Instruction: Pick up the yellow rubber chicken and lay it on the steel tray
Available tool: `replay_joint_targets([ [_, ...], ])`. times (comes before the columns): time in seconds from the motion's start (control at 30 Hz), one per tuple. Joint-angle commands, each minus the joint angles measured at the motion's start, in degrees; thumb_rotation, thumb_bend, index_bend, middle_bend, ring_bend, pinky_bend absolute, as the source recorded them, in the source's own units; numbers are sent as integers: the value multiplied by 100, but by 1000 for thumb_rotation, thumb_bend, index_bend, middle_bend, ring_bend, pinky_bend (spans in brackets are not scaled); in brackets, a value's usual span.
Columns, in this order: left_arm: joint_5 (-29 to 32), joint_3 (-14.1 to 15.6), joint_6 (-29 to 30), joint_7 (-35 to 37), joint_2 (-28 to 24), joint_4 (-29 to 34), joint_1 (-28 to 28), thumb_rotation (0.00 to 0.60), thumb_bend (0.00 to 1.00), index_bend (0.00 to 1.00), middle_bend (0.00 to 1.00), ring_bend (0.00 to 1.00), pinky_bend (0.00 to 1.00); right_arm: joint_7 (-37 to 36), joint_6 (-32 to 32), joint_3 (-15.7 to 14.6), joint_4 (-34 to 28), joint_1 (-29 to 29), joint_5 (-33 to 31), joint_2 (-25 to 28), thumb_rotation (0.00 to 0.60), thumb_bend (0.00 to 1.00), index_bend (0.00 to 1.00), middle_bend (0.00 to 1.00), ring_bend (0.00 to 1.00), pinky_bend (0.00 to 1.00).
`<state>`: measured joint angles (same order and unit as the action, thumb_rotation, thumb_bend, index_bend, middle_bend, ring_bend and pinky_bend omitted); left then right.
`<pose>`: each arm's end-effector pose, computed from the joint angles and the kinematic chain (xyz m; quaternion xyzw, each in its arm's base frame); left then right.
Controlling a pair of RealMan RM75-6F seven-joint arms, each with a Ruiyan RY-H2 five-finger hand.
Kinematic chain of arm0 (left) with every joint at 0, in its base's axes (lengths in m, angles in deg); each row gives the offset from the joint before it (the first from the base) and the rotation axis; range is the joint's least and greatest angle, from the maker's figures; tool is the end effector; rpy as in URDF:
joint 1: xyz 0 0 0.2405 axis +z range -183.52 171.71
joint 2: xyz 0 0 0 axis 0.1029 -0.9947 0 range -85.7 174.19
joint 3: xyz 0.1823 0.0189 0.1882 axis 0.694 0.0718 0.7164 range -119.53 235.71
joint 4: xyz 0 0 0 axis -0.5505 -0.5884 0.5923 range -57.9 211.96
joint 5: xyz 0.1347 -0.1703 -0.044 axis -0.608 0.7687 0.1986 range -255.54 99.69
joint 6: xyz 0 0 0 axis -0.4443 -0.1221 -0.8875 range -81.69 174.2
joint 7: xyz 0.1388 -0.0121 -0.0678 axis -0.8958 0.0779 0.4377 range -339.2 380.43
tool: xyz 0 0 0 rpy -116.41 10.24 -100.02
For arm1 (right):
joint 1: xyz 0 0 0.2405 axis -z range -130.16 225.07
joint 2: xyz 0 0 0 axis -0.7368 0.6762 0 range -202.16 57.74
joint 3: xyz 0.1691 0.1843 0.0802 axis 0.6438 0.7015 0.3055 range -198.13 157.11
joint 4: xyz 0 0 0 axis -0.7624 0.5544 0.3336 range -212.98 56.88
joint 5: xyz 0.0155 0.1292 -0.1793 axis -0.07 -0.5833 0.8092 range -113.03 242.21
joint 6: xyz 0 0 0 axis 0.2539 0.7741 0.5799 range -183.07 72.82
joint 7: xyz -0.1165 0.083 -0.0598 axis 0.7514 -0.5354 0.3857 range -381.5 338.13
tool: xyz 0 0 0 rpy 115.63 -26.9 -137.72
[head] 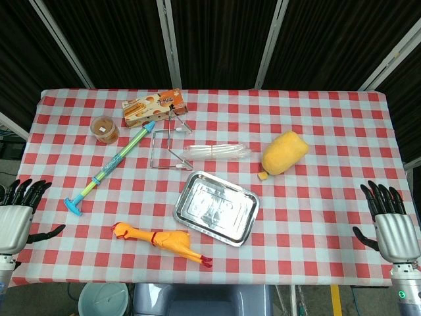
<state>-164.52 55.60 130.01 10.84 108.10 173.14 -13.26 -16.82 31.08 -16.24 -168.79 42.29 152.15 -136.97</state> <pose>-0.2994 0.2040 0.1416 -0.6340 -0.3458 -0.3638 0.5883 -0.3178 -0.2008 0.1553 0.6119 -0.3366 0.3794 0.6069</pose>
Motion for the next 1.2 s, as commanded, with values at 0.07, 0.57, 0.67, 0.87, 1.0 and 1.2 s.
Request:
replay_joint_targets([
  [0.07,-164,10,-71,134,-7,-38,-105,600,15,262,273,201,272,-15,35,-24,-19,11,65,10,600,259,0,43,0,37],
  [0.57,-1251,337,-1209,482,378,-245,-1064,600,51,341,481,444,471,158,192,-100,-297,24,380,122,600,258,0,43,0,37],
  [0.67,-1360,422,-1505,295,558,-256,-1238,600,44,316,474,445,471,185,239,-121,-328,68,382,132,600,258,0,43,0,37],
  [0.87,-1310,525,-2447,-334,1067,-302,-1656,600,11,318,438,426,470,162,383,-148,-345,160,422,161,600,259,0,43,0,37],
  [1.0,-1053,420,-2535,-849,1315,-325,-1671,600,63,324,417,404,468,175,434,-159,-373,186,469,180,600,258,0,43,0,37],
  [1.2,-685,322,-2747,-1367,1479,-272,-1730,600,88,294,365,355,424,154,459,-168,-388,223,450,182,600,258,0,43,0,37],
])
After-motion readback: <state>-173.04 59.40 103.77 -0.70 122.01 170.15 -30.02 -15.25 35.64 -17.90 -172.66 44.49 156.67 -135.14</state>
